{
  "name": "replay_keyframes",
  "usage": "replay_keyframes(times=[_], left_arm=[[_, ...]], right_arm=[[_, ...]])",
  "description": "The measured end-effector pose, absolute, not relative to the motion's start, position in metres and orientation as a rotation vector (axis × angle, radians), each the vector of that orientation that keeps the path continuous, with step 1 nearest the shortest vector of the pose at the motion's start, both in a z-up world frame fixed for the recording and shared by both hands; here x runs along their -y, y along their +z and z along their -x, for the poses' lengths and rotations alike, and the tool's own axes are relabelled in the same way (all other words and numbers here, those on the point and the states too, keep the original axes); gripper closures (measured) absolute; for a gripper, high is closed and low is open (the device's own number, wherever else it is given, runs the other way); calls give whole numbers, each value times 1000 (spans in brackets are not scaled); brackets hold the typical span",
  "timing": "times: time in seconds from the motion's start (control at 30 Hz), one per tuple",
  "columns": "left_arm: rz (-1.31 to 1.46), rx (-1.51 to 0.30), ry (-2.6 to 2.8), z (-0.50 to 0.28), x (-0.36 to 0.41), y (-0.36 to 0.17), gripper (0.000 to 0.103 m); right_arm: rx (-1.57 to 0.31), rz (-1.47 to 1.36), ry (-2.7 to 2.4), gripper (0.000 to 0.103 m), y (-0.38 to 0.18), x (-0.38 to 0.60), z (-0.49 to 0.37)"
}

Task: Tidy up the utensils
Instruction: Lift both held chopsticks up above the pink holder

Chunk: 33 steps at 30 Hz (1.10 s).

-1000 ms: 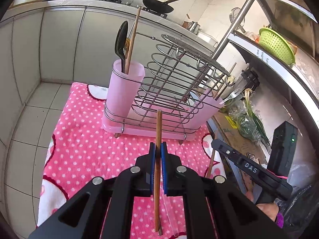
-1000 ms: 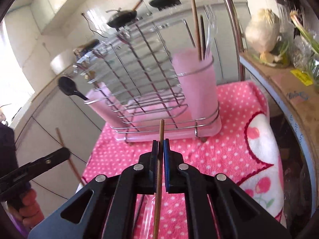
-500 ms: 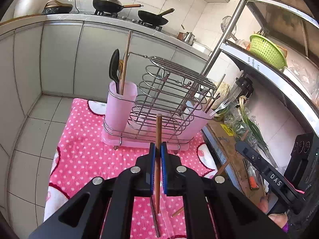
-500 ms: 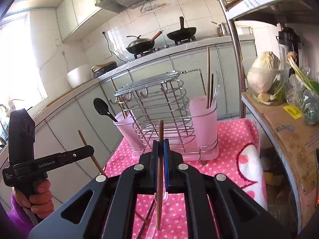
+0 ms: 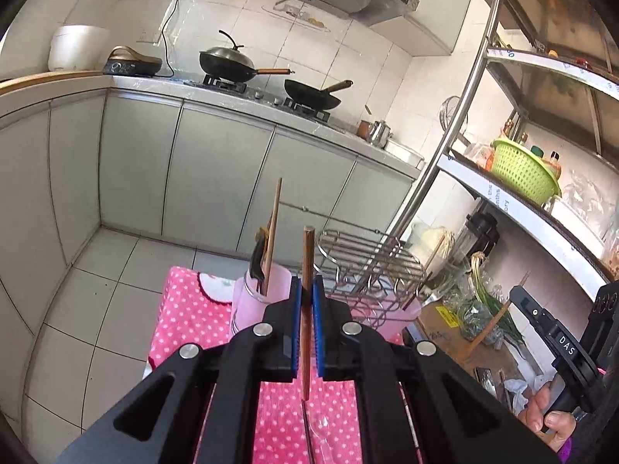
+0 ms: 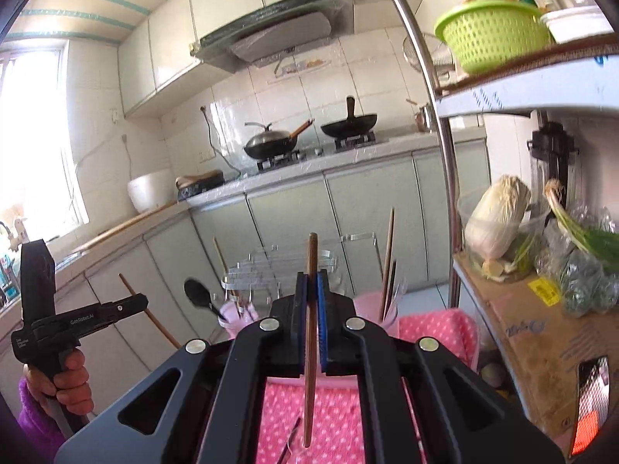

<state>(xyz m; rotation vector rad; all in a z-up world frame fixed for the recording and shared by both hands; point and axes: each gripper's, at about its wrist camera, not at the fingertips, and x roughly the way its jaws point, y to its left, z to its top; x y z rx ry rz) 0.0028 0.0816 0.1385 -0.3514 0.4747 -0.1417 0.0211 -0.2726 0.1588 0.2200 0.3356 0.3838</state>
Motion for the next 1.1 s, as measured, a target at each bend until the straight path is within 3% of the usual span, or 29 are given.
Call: replay_keyframes(times=[0.53,0.77,1.1], left_arm=[[274,-302,-20,-39,-97,208,98],[235,-335,10,-65,-89,195,98],[268,-477,-14,-83,-78,132,98]], right_arm=[[-183,-226,300,98,215,297,-67],[-170,-225,279,98,218,299,-79],[-157,-206,210,98,210,297,-98]])
